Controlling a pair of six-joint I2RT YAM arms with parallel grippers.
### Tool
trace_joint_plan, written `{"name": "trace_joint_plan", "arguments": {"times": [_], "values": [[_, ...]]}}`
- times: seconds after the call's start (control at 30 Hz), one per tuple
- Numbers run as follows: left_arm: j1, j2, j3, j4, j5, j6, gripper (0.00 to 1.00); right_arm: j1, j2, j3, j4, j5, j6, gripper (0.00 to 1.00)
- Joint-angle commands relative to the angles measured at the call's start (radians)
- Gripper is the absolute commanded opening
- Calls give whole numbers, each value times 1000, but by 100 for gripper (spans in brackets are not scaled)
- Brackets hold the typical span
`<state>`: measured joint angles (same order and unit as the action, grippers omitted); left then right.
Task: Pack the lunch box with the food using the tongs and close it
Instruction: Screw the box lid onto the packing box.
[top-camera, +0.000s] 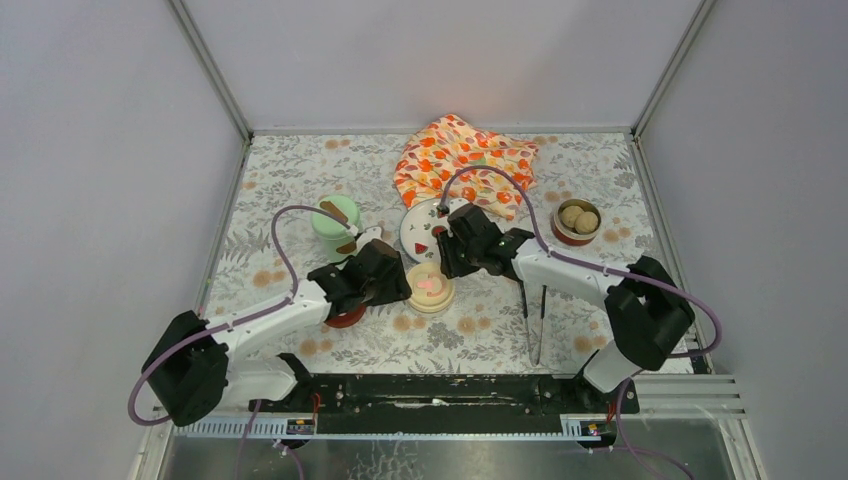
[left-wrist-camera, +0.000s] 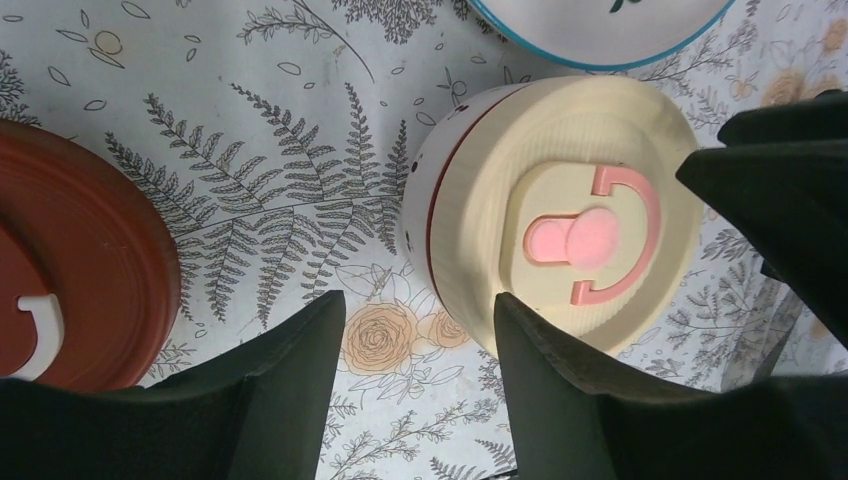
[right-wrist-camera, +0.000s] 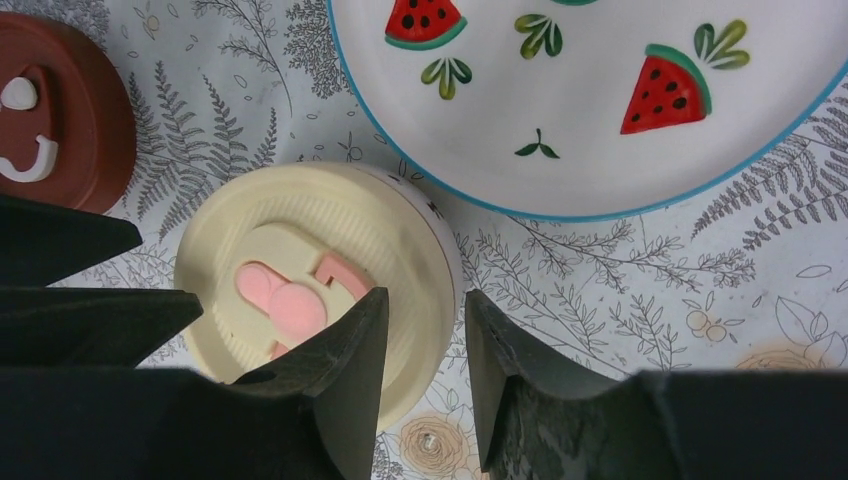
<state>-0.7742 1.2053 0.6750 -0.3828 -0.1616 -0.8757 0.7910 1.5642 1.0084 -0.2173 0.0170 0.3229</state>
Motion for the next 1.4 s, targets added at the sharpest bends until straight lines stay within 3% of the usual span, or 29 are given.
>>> {"name": "trace_joint_plan", "arguments": {"times": [0.0, 0.27, 0.5, 0.7, 0.9, 1.03, 1.2, 1.37], "values": [[-3, 30, -3, 46, 21, -12, 62, -11, 44, 69, 32, -14, -44, 41], [-3, 93, 8, 74, 9, 3, 47, -11, 72, 63, -17, -85, -59, 27], [0, 192, 75, 67, -64, 49, 25, 28, -32, -12, -59, -53, 7, 18], [7, 268, 129, 98, -138, 95, 22, 129, -70, -78, -85, 31, 127, 18], [7, 272, 137, 157, -183, 145, 28, 237, -143, -137, -34, 56, 258, 25], [8, 208, 122, 147, -193, 156, 39, 237, -223, -155, -25, 104, 250, 38], [6, 120, 135, 42, -210, 144, 55, 222, -270, -152, -25, 152, 207, 43], [-9, 61, 173, -89, -161, 108, 59, 182, -311, -188, -9, 234, 182, 47]]}}
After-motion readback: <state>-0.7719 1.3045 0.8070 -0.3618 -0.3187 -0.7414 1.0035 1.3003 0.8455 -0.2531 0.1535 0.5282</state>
